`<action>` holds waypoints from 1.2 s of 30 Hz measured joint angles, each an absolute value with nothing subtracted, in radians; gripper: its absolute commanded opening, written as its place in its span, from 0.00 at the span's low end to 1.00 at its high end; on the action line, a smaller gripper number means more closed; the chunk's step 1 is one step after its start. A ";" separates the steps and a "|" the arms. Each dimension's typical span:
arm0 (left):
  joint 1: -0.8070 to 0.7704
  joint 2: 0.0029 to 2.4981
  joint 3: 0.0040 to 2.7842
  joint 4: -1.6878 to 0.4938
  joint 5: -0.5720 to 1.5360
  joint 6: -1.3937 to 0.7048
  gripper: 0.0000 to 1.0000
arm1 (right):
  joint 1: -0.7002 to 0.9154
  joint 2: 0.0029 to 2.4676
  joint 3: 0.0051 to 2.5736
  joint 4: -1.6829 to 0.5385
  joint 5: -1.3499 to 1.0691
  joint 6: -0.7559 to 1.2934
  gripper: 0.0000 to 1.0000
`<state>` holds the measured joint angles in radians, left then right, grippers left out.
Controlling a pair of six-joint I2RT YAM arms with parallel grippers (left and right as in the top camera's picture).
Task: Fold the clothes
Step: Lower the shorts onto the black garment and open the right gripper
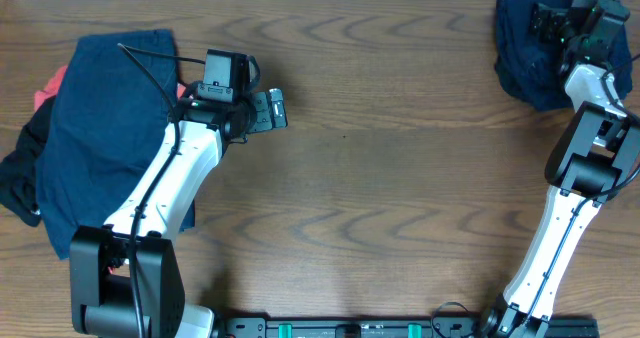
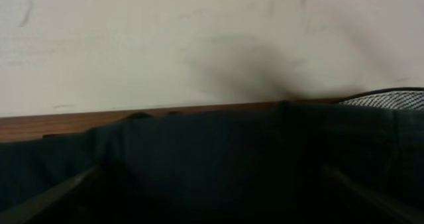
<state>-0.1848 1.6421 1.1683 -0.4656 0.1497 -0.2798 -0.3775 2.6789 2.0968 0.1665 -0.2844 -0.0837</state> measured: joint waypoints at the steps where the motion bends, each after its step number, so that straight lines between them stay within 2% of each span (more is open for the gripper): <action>1: -0.185 1.642 1.168 -0.466 0.150 -0.280 0.98 | -0.377 2.679 2.099 0.162 -0.284 -0.084 0.99; 9: -0.185 1.642 1.168 -0.466 0.150 -0.280 0.98 | -0.377 2.635 2.097 0.156 -0.288 -0.084 0.99; 14: -0.185 1.642 1.168 -0.466 0.150 -0.280 0.98 | -0.376 2.481 2.091 0.062 -0.285 -0.083 0.99; 21: -0.185 1.642 1.168 -0.466 0.150 -0.279 0.98 | -0.376 2.129 2.103 -0.377 -0.254 -0.079 0.99; 28: -0.185 1.642 1.168 -0.466 0.150 -0.280 0.98 | -0.376 1.967 2.111 -0.884 -0.112 0.029 0.99; 36: -0.185 1.642 1.168 -0.466 0.150 -0.280 0.98 | -0.376 1.962 2.103 -1.077 -0.073 0.077 0.99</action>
<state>-0.1848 1.6421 1.1683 -0.4656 0.1497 -0.2798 -0.3756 1.9621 2.1033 -1.0767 -0.0731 0.0769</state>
